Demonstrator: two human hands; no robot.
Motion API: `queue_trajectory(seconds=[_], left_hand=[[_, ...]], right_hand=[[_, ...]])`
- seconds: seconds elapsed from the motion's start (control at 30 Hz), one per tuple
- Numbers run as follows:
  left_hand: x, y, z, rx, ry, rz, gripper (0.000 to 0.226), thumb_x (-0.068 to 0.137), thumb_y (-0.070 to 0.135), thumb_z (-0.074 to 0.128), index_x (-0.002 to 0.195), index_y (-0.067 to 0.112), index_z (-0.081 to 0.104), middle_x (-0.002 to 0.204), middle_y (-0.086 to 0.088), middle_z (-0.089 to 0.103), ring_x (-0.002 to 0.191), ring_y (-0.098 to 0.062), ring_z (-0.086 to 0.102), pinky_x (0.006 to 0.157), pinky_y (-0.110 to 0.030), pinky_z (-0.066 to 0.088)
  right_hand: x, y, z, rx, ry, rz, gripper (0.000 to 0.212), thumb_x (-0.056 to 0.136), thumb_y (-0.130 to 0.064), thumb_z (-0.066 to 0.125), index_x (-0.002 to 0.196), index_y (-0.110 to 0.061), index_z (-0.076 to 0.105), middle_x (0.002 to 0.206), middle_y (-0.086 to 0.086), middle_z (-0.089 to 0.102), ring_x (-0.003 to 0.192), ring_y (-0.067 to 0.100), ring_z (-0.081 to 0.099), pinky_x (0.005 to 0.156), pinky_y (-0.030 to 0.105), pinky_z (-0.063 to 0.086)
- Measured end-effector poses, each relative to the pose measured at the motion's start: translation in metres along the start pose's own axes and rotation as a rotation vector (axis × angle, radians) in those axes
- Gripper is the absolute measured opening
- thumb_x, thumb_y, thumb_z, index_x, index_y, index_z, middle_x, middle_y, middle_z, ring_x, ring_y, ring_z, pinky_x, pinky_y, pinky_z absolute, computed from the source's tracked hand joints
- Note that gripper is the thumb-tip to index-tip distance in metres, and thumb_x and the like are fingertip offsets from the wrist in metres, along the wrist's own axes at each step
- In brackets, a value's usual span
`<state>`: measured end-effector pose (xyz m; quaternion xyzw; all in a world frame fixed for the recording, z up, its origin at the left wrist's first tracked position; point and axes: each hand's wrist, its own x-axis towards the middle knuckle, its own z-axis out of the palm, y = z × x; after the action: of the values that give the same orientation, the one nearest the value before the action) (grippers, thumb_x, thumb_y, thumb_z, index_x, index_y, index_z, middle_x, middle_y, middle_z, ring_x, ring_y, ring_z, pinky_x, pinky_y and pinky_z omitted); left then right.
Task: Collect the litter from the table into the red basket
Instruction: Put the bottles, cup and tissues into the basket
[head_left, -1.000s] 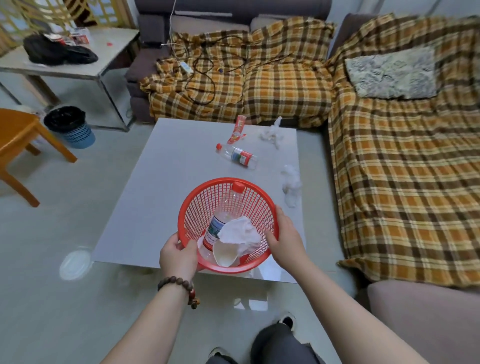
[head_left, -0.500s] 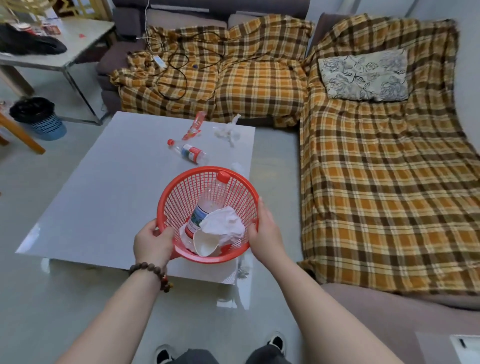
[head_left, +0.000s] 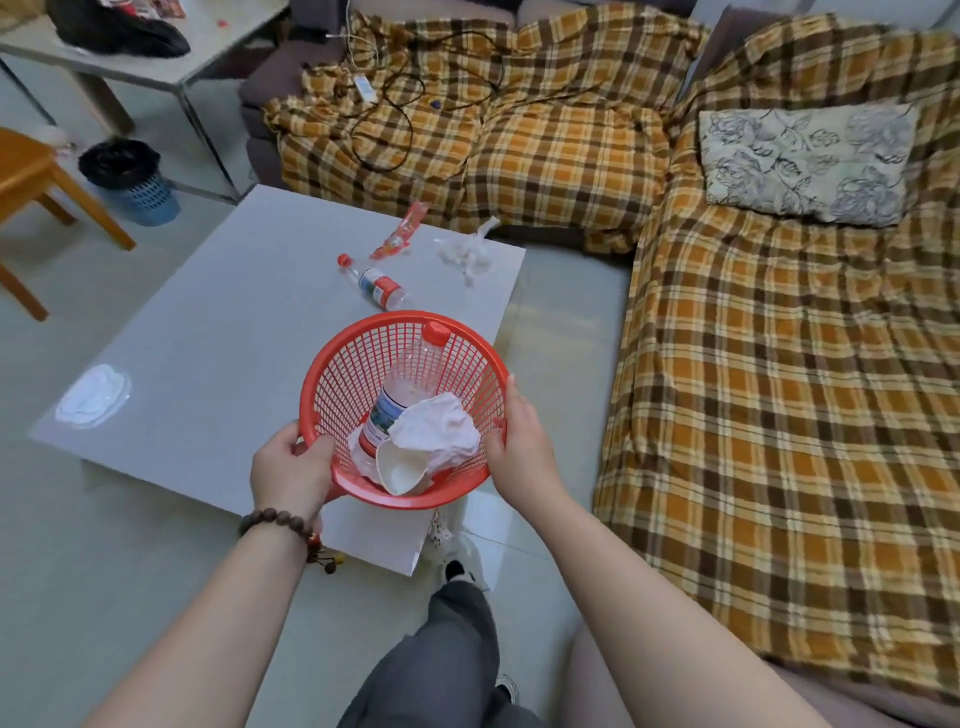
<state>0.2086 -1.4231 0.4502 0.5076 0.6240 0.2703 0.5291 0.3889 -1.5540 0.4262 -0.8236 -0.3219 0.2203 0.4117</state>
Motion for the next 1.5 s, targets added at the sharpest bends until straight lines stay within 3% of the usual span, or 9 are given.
queue_trajectory(seconds=[0.13,0.3,0.4,0.67,0.97,1.13,1.23,1.37,1.5], left_hand=[[0.026,0.003,0.004,-0.052,0.077,-0.049,0.012,0.090,0.014,0.060,0.085,0.022,0.067,0.084,0.005,0.073,0.072,-0.023,0.073,0.065,-0.046,0.062],[0.071,0.009,0.019,-0.095,0.139,-0.048,0.009,0.079,0.021,0.061,0.085,0.021,0.068,0.093,-0.009,0.075,0.081,-0.034,0.072,0.075,-0.057,0.058],[0.094,0.008,0.030,-0.104,0.185,-0.075,0.011,0.079,0.021,0.060,0.080,0.026,0.069,0.085,-0.003,0.076,0.078,-0.030,0.073,0.073,-0.055,0.059],[0.145,0.000,0.042,-0.100,0.341,-0.196,0.014,0.087,0.025,0.065,0.100,0.024,0.070,0.090,-0.001,0.074,0.081,-0.027,0.072,0.067,-0.051,0.061],[0.164,-0.004,0.038,-0.038,0.456,-0.286,0.004,0.086,0.028,0.067,0.089,0.026,0.070,0.080,0.003,0.073,0.069,-0.019,0.071,0.042,-0.022,0.052],[0.160,-0.012,0.050,-0.039,0.522,-0.364,0.013,0.086,0.027,0.066,0.084,0.038,0.072,0.077,0.007,0.074,0.070,-0.020,0.073,0.052,-0.031,0.058],[0.159,-0.015,0.066,-0.048,0.564,-0.379,0.026,0.088,0.026,0.065,0.079,0.050,0.070,0.076,0.017,0.073,0.071,-0.016,0.072,0.057,-0.036,0.060],[0.162,-0.010,0.088,-0.072,0.636,-0.352,0.027,0.087,0.025,0.066,0.085,0.051,0.070,0.083,0.021,0.073,0.071,-0.009,0.072,0.056,-0.029,0.058],[0.169,0.001,0.103,-0.063,0.698,-0.358,0.023,0.085,0.026,0.065,0.086,0.048,0.071,0.083,0.019,0.073,0.075,-0.012,0.072,0.058,-0.030,0.058]], right_hand=[[0.037,-0.006,0.013,-0.002,-0.073,-0.019,0.065,0.093,-0.009,0.041,0.151,-0.020,0.013,0.146,0.004,0.036,0.125,0.015,0.040,0.088,0.008,0.024],[0.107,-0.018,0.029,-0.080,-0.176,-0.107,0.072,0.089,-0.004,0.044,0.151,-0.018,0.012,0.149,0.008,0.033,0.130,0.020,0.037,0.098,0.018,0.027],[0.153,-0.021,0.038,-0.163,-0.264,-0.126,0.072,0.088,-0.005,0.047,0.151,-0.017,0.014,0.148,0.009,0.035,0.132,0.020,0.035,0.102,0.023,0.028],[0.232,-0.008,0.061,-0.192,-0.452,-0.047,0.057,0.095,-0.029,0.052,0.146,-0.016,0.029,0.145,0.009,0.037,0.125,0.025,0.048,0.107,0.038,0.037],[0.286,0.069,0.064,-0.641,-0.627,-0.030,0.072,0.087,-0.047,0.058,0.147,-0.028,0.023,0.158,0.004,0.013,0.143,0.029,0.017,0.113,0.043,0.024],[0.313,0.103,0.110,-0.864,-0.814,-0.080,0.085,0.081,-0.046,0.065,0.147,-0.039,0.013,0.160,0.003,-0.003,0.146,0.031,0.001,0.116,0.047,0.018],[0.326,0.124,0.135,-0.953,-0.960,-0.075,0.085,0.082,-0.030,0.067,0.147,-0.040,0.013,0.159,0.003,-0.012,0.145,0.034,-0.002,0.116,0.042,0.022],[0.344,0.137,0.149,-0.931,-0.916,-0.192,0.062,0.083,-0.001,0.047,0.138,-0.028,0.034,0.153,0.007,0.016,0.128,0.033,0.026,0.096,0.031,0.039],[0.367,0.119,0.147,-0.683,-0.904,-0.110,0.046,0.085,-0.006,0.045,0.129,-0.022,0.048,0.132,0.007,0.045,0.113,0.030,0.046,0.086,0.034,0.044]])
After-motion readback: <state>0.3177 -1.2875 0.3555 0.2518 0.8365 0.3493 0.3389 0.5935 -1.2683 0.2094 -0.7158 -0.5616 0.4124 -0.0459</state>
